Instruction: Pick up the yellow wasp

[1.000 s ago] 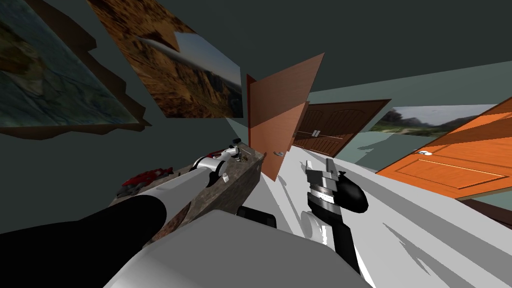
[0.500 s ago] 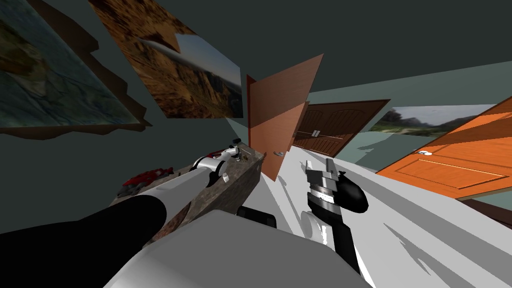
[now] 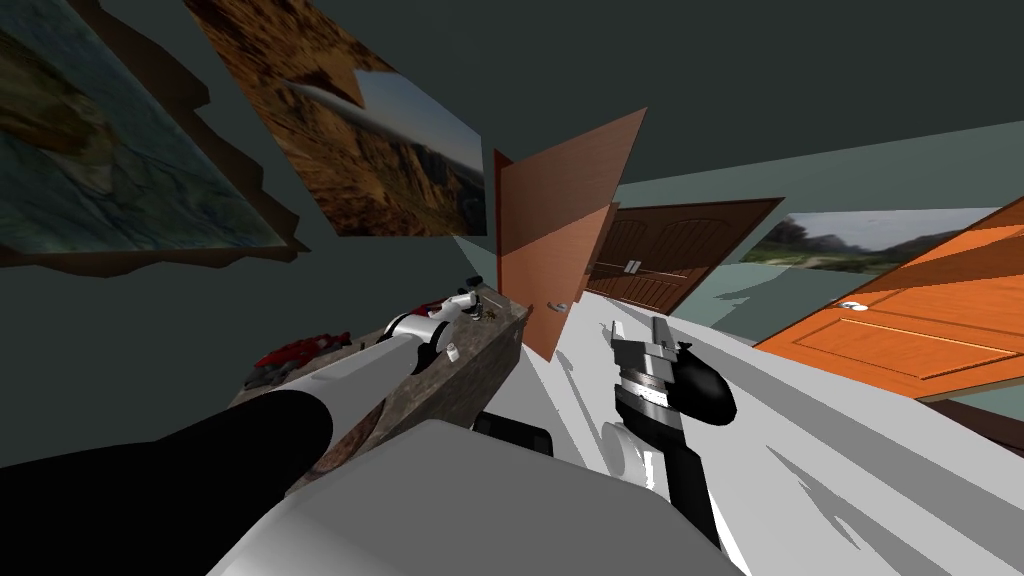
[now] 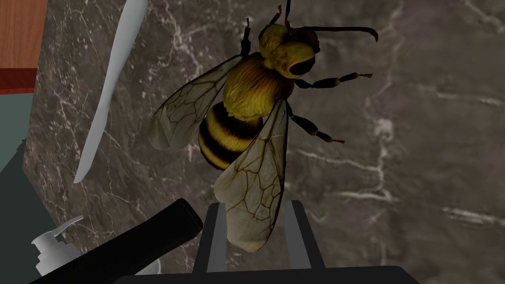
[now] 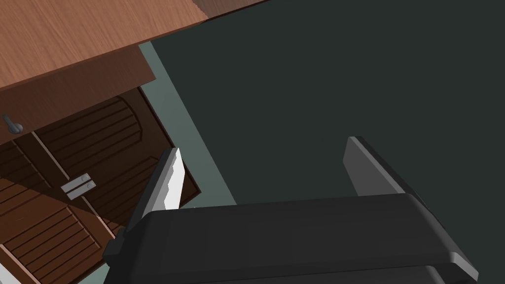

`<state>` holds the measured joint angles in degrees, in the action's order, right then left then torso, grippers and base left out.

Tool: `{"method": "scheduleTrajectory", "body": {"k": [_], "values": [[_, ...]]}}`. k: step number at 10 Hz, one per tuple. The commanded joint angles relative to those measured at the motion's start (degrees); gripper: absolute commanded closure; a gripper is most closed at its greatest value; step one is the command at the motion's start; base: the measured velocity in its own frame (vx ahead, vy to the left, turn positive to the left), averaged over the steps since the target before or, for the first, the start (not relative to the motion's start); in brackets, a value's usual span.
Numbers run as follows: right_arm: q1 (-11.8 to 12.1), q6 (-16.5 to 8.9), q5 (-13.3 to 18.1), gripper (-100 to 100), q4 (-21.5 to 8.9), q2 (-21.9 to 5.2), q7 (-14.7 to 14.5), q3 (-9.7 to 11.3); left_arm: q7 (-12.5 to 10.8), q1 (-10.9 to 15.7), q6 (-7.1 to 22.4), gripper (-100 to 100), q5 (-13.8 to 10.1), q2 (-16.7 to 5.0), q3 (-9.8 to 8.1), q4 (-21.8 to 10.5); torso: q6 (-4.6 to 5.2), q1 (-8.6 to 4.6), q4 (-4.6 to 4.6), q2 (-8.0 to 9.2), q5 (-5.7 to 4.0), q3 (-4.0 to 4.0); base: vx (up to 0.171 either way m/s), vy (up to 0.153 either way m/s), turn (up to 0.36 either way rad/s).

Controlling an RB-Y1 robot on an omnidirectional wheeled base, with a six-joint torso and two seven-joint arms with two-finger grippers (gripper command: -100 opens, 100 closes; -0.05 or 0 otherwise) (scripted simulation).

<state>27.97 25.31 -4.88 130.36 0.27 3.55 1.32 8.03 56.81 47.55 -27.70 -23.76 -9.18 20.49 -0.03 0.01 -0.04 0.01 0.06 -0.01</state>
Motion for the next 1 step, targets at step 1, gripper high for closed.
{"method": "scheduleTrajectory", "body": {"k": [1], "values": [[0.0, 0.0, 0.0, 0, 0.0, 0.0, 0.0, 0.0, 0.0, 0.0, 0.0, 0, 0.0, 0.0, 0.0, 0.0, 0.0, 0.0, 0.0, 0.0, 0.0, 0.0, 0.0, 0.0, 0.0]]}}
